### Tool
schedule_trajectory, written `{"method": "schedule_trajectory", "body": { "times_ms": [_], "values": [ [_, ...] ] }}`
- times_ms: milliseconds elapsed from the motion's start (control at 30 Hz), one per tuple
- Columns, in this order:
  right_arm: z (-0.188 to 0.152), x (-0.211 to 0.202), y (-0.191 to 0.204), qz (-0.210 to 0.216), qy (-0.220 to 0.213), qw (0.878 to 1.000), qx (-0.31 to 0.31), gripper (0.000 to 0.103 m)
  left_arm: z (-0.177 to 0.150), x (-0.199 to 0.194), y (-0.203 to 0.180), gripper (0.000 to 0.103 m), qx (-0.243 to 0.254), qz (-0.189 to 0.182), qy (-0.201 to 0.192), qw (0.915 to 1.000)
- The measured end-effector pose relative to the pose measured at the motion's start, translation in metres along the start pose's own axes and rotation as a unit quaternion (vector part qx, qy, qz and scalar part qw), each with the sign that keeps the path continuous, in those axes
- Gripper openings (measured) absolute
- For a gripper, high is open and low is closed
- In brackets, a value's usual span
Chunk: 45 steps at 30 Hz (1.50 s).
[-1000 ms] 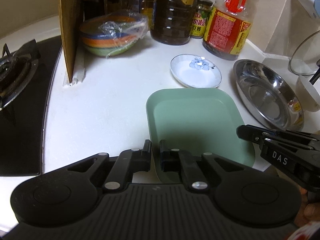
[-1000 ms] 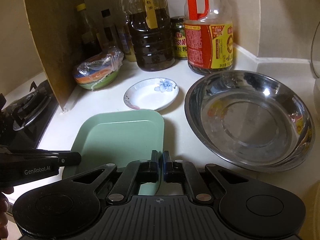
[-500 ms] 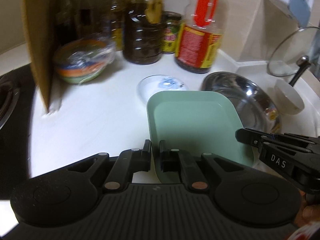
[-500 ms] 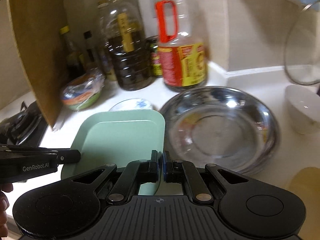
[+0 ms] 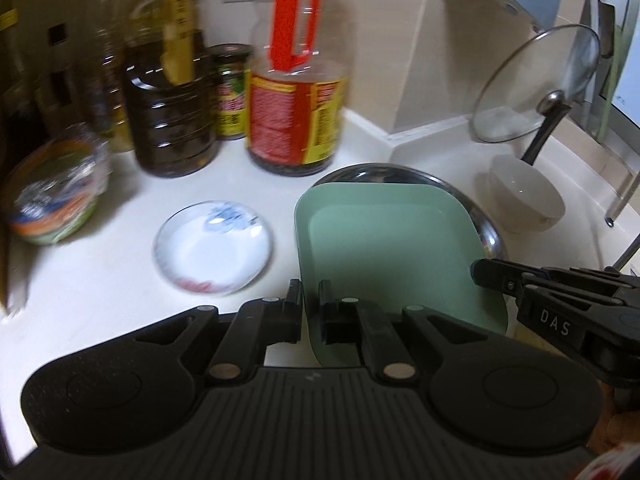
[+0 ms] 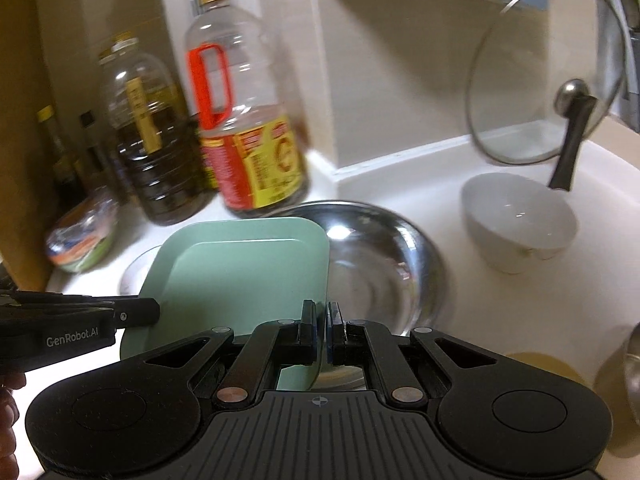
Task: Organize plates and bowls
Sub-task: 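Lift the green plate with both grippers and carry it over the steel basin, then lower the green plate into the steel basin and open both grippers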
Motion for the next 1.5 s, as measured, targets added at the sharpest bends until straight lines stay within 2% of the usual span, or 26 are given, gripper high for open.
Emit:
{"method": "schedule_trajectory", "body": {
  "times_ms": [333, 767, 1500],
  "values": [
    [0.004, 0.019, -0.030, -0.037, 0.015, 0.999, 0.020, 0.005, 0.017, 0.035, -0.025, 0.006, 0.025, -0.013, 0.008, 0.9996],
    [0.000, 0.050, -0.041, -0.051, 0.049, 0.997, 0.032, 0.005, 0.018, 0.075, -0.025, 0.007, 0.030, -0.012, 0.039, 0.9987],
    [-0.002, 0.066, -0.046, -0.067, 0.068, 0.994, 0.055, 0.004, 0.019, 0.096, -0.023, 0.007, 0.031, -0.018, 0.064, 0.9973]
  ]
}}
Point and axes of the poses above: each gripper's, at about its wrist camera, not at the fingertips, and x roughly the way its jaws point, y to its left, z to its top, the point moved 6 cm from there along x, roughly the way its jaws point, and after that the axes turned 9 degrees about -x, right-handed, at the moved point
